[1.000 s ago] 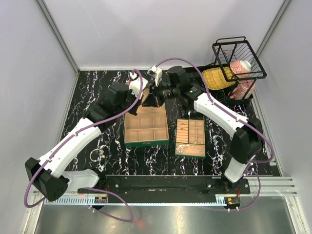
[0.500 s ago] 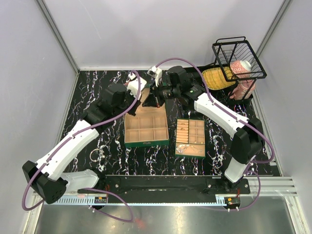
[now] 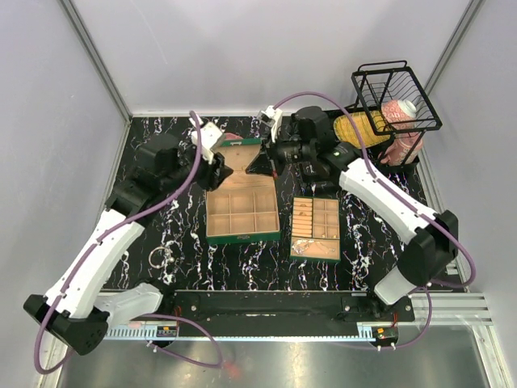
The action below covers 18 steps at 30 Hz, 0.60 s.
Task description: Organize the mixed jewelry
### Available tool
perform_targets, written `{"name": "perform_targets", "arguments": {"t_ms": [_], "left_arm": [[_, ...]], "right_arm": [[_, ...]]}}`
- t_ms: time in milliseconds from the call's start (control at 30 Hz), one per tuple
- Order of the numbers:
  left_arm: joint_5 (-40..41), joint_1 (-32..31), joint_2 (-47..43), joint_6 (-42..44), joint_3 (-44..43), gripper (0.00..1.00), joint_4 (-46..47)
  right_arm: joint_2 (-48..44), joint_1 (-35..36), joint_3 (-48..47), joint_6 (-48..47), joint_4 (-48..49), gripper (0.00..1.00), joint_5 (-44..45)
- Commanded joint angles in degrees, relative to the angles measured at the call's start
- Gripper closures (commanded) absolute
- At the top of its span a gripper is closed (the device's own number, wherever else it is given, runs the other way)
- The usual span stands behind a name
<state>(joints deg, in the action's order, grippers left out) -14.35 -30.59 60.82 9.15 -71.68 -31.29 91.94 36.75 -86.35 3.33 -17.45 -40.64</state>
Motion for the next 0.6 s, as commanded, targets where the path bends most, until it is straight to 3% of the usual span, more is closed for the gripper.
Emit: {"name": "perform_targets", "arguments": {"t_ms": [0, 200, 400, 567], "left_arm": [[-20.4, 7.6, -1.7, -1.6, -3.3, 0.52, 1.2], [-37.1, 14.4, -0.7, -5.0, -1.6, 0.50, 5.8], [-44.0, 14.8, -1.1, -17.9, 5.1, 0.50, 22.9], [-46.7, 14.8, 0.6, -25.1, 8.0, 0.50, 30.7]], "right_arm": [[-5.6, -1.9, -0.9, -3.0, -1.4, 1.00, -4.7], [-8.9, -2.9, -1.5, -3.1, -1.9, 1.00, -10.0], [-9.4, -2.8, -2.9, -2.6, -2.0, 1.00, -11.2], [-9.7, -2.8, -3.7, -2.4, -1.8, 1.00, -11.3]]}}
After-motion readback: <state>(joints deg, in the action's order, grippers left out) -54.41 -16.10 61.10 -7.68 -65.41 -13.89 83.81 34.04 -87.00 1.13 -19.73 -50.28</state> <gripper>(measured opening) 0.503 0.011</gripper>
